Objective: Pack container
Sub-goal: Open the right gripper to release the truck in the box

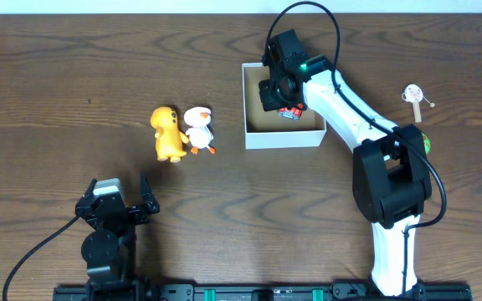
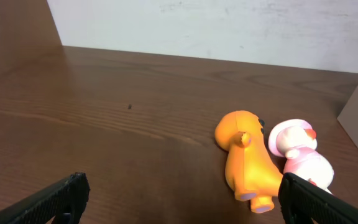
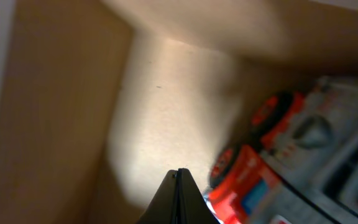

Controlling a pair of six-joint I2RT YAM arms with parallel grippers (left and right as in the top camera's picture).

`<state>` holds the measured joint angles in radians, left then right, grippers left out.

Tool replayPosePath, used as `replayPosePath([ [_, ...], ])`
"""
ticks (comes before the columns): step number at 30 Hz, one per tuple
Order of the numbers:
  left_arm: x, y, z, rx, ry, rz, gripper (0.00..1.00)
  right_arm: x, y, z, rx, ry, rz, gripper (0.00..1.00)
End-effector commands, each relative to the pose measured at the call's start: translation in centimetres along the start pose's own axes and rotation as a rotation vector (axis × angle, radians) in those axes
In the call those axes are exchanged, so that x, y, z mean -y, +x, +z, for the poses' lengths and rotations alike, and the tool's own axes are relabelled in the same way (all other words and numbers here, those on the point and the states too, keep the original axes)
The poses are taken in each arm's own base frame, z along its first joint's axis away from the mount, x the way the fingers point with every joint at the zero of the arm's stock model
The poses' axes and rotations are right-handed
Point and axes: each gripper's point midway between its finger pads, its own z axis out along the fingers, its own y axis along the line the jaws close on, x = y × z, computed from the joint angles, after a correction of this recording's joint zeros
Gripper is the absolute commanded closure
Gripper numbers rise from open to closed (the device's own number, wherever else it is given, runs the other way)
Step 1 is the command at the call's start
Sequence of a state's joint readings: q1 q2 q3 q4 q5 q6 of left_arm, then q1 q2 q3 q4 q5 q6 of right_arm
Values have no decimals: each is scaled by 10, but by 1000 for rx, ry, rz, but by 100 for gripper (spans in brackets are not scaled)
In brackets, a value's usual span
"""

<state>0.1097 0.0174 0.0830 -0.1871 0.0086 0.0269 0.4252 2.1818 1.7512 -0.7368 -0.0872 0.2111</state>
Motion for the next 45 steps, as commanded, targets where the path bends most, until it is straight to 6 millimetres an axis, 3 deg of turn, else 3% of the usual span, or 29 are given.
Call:
replayPosePath([
  [1, 1, 16, 1, -54, 5, 9, 2, 8, 0, -3, 3, 78, 18, 99],
  [8, 1, 16, 1, -54, 5, 9, 2, 22, 8, -4, -31, 128, 29, 99],
  [15, 1, 16, 1, -54, 5, 9, 2, 37, -6, -16, 21, 206, 33, 99],
  [21, 1, 16, 1, -54, 5, 9, 2, 33, -21, -27, 61, 200, 24, 99],
  [27, 1, 16, 1, -54, 5, 9, 2, 43, -27, -34, 82, 265, 26, 99],
  [31, 1, 16, 1, -54, 5, 9, 2, 40, -31, -37, 93, 251, 26, 98],
  [39, 1, 16, 1, -54, 5, 9, 2, 15, -45, -47, 115, 124, 25, 99],
  [41, 1, 16, 1, -54, 5, 9, 2, 21, -48, -53, 124, 158, 48, 99],
  [45, 1, 16, 1, -54, 5, 9, 2, 56, -59, -85, 164, 300, 187, 97],
])
